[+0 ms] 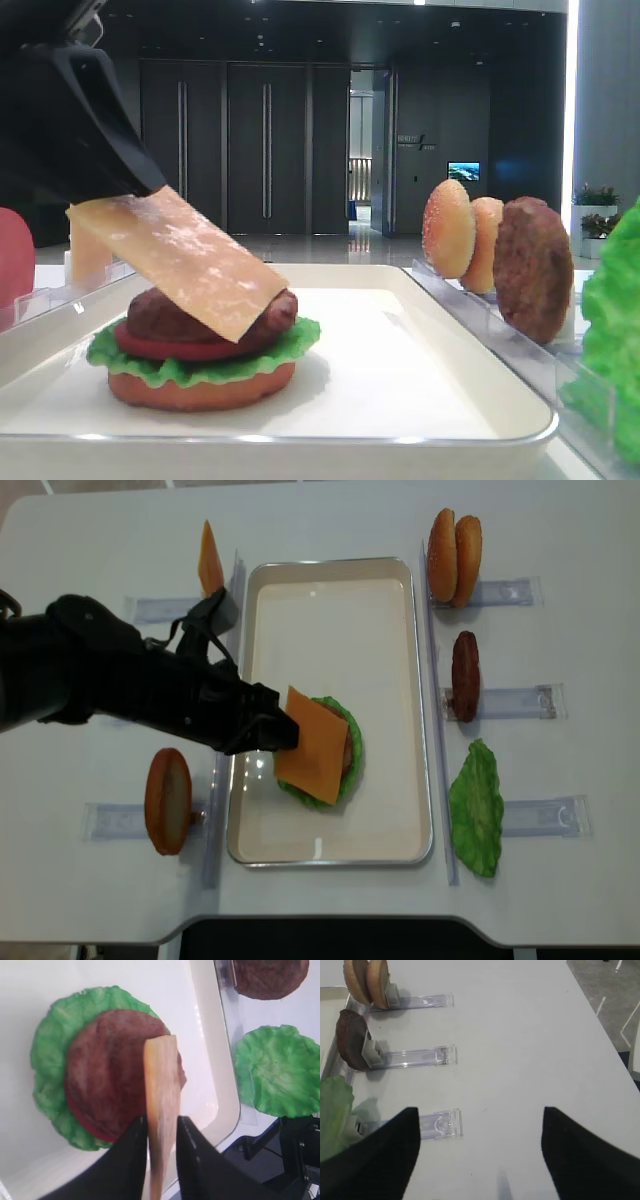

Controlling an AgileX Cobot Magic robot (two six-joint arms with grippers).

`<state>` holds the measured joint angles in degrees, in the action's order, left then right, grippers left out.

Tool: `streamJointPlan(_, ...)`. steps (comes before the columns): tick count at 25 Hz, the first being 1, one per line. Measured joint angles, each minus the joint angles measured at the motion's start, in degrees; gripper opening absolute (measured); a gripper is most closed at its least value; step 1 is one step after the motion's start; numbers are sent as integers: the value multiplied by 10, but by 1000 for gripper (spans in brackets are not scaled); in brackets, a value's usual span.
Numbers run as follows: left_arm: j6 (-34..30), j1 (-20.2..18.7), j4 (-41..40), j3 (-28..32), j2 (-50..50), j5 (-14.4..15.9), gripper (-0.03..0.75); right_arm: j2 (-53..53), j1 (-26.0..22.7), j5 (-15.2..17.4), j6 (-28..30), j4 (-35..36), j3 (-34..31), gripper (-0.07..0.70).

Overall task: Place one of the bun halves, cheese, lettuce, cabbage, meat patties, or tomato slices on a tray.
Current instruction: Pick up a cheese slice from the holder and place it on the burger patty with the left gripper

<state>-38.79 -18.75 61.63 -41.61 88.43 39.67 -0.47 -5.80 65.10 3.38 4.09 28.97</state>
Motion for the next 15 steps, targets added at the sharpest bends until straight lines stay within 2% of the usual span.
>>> streamJointPlan(6, 33, 6, -42, 0, -3, -1, 267, 0, 0, 0, 0, 0, 0, 486)
streamJointPlan(12, 42, 6, -56, -1, -4, -23, 473, 0, 0, 0, 0, 0, 0, 486)
streamJointPlan(15, 45, 6, -68, -13, -5, -27, 536, 0, 0, 0, 0, 0, 0, 486)
